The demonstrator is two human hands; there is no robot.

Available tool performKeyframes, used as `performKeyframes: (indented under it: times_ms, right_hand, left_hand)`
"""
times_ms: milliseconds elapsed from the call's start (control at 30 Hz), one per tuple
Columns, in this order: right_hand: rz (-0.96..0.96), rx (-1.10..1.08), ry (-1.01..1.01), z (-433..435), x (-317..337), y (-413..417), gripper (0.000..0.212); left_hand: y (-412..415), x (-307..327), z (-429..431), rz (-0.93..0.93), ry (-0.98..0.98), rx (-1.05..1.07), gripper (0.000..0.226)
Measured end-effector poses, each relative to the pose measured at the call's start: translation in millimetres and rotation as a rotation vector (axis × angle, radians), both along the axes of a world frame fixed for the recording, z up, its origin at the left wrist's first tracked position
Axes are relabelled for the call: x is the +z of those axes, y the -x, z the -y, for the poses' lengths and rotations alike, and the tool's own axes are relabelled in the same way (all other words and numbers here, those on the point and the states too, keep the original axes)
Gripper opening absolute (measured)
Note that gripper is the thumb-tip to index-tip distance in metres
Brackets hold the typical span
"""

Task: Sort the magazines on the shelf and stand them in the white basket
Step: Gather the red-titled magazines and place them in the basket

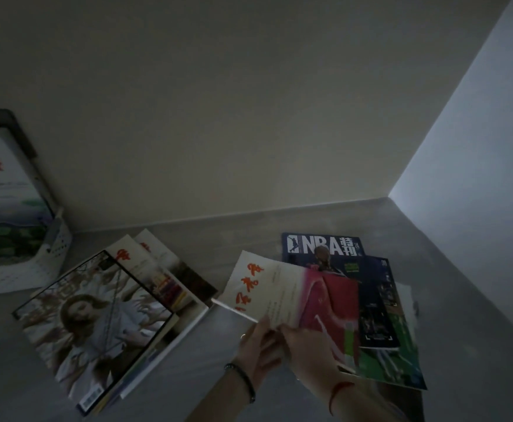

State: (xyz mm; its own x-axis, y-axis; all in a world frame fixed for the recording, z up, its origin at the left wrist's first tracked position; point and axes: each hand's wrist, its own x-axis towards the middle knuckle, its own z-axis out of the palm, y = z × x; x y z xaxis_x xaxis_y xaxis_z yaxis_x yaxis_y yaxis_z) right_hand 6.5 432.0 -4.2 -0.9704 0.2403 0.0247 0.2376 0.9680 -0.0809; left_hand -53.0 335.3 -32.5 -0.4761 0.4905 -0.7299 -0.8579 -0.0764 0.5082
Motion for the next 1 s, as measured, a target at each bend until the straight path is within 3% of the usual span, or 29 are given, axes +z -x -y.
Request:
performKeyframes:
  times_ms: [100,200,233,367,467,533,600,700,900,1000]
  right_hand:
    - [0.144,-0.022,0.237,20,-2,-2,0.034]
    - [-0.114,0.061,0.269,25,1,-8,0.035]
    - [-0.151,-0.010,0.368,21,4,-10,0.030]
    - [-0.262,-0.215,0.700,-11,35,8,0.083]
    - [-0.236,-0.266,0.942,-22,69,33,0.092]
    - [-0.062,-0.279,1.067,-10,77,50,0.076]
    - [0.002,-0.206,1.013,14,83,68,0.047]
    - [-0.158,-0.118,0.968,74,102,112,0.022]
    - [-0.470,0.059,0.885,202,155,228,0.011]
    - [-0.581,0.103,0.864,253,173,281,0.006]
  left_hand:
    - [5,1,-5,-0.072,0.148,0.003,0.014]
    - [14,0,3,-0.229,0.306,0.059,0.030]
    - [16,5,8,-0.281,0.283,0.047,0.028]
    - [38,44,46,-0.548,-0.007,-0.016,0.024]
    - [62,73,97,-0.807,-0.043,-0.134,0.031]
    - [83,88,137,-0.902,0.015,-0.106,0.028]
    - [106,105,178,-0.952,0.077,-0.068,0.026]
    - [145,137,239,-1.041,0.116,0.002,0.030]
    - [239,196,360,-1.271,0.481,0.212,0.010]
    - [283,215,408,-1.272,0.647,0.343,0.016]
